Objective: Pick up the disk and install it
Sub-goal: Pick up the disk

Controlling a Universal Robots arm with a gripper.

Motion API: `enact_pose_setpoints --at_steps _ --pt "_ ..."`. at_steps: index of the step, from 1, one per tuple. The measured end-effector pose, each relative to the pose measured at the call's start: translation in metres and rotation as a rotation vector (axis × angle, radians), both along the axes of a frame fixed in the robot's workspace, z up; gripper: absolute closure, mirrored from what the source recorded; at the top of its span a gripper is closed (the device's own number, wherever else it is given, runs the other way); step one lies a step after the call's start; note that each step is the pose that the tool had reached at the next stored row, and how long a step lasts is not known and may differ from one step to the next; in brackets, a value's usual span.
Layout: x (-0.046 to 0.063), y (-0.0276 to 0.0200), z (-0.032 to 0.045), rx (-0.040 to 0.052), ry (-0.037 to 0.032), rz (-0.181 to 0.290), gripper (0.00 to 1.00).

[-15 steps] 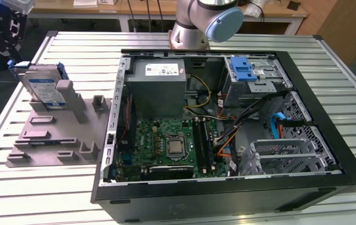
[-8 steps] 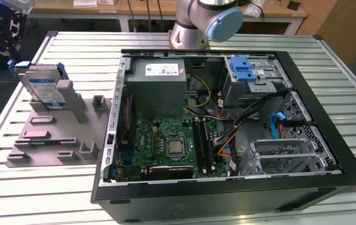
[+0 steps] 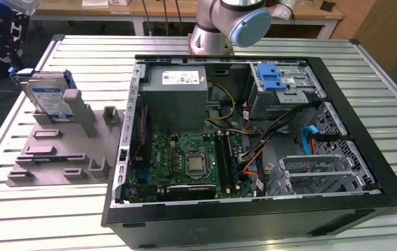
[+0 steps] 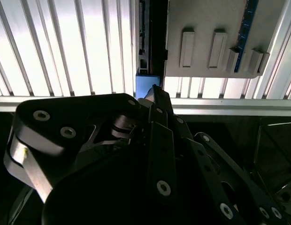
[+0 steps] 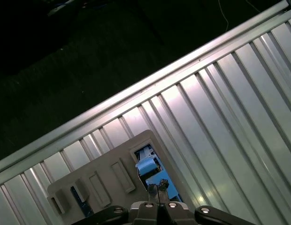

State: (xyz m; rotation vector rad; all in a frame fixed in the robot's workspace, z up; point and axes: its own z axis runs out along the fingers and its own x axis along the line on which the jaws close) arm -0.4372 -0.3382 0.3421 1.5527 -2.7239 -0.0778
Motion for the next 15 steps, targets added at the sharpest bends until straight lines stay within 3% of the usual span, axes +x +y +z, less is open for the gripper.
enact_pose_setpoints --at_steps 15 --pt "0.0 0.0 0.0 0.0 0.0001 0.038 0.89"
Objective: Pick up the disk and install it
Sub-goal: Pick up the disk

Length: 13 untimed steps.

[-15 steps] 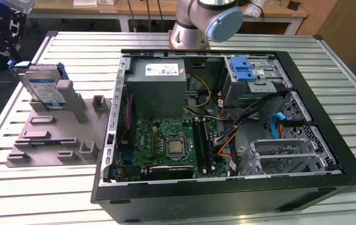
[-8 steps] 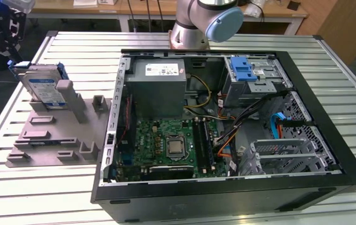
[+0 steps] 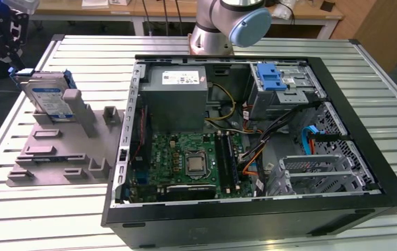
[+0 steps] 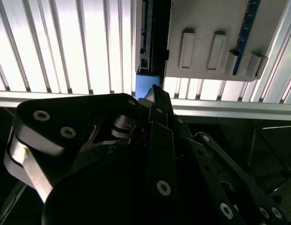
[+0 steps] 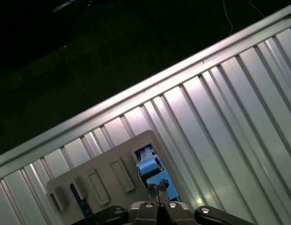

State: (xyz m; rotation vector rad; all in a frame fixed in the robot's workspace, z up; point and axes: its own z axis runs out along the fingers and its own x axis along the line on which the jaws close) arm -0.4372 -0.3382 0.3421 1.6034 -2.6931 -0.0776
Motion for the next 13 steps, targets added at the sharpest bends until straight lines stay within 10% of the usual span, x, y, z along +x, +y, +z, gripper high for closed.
enact_pose_setpoints --at_steps 13 --pt "0.0 0.0 0.0 0.0 0.0 0.049 0.89"
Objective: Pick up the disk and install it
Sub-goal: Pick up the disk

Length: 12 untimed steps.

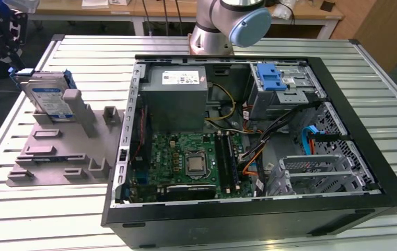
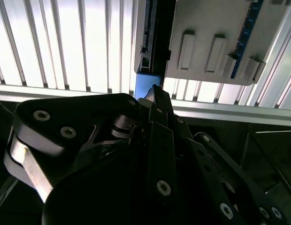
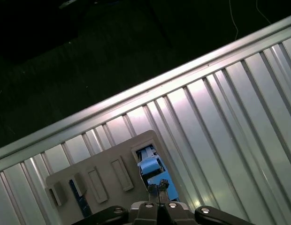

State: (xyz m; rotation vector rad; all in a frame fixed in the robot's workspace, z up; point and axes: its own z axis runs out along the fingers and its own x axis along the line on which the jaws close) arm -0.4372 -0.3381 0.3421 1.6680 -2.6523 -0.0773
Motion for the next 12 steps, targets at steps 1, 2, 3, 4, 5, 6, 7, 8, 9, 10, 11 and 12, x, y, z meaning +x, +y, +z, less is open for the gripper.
enact_pose_setpoints --at_steps 1,2,3,4,5,6,7,8,9,10,11,12 --pt "0.0 0.0 0.0 0.0 0.0 0.003 0.89" --pt "0.0 0.0 0.0 0.0 0.0 0.006 0.89" --pt "0.0 0.0 0.0 0.0 -0.0001 0.009 0.89" --pt "0.0 0.0 0.0 0.0 0.0 0.012 0.89" --pt "0.0 0.0 0.0 0.0 0.0 0.015 0.89" --pt "0.0 0.0 0.0 0.0 0.0 0.018 0.89" --pt "0.0 0.0 0.0 0.0 -0.0001 0.022 0.89" --pt "0.0 0.0 0.0 0.0 0.0 0.027 0.89" --pt "0.0 0.0 0.0 0.0 0.0 0.033 0.89" --pt "0.0 0.0 0.0 0.0 0.0 0.041 0.89" --pt "0.0 0.0 -0.0001 0.0 -0.0002 0.053 0.89" --pt "0.0 0.0 -0.0002 0.0001 -0.0003 0.069 0.89"
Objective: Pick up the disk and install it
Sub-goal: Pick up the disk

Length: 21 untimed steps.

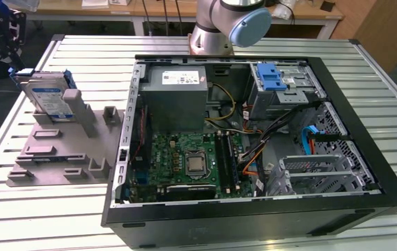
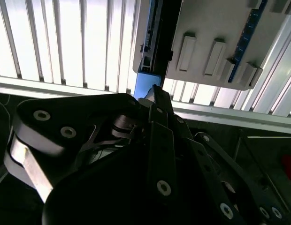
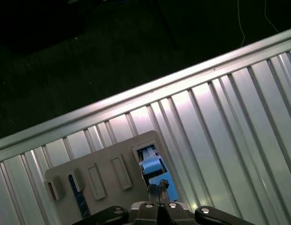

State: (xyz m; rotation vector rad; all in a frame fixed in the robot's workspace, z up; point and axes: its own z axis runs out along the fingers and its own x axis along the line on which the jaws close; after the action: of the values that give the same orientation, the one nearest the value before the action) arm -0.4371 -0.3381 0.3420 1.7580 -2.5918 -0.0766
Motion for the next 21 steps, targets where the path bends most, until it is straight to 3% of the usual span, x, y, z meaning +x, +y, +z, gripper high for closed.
enact_pose_setpoints --at_steps 13,20,21 --pt "-0.0001 0.0 -0.0009 -0.0001 -0.0027 0.214 0.89" --pt "0.0 0.0 -0.0009 -0.0001 -0.0028 0.224 0.89" --pt "0.0 0.0 -0.0009 -0.0004 -0.004 0.224 0.83"
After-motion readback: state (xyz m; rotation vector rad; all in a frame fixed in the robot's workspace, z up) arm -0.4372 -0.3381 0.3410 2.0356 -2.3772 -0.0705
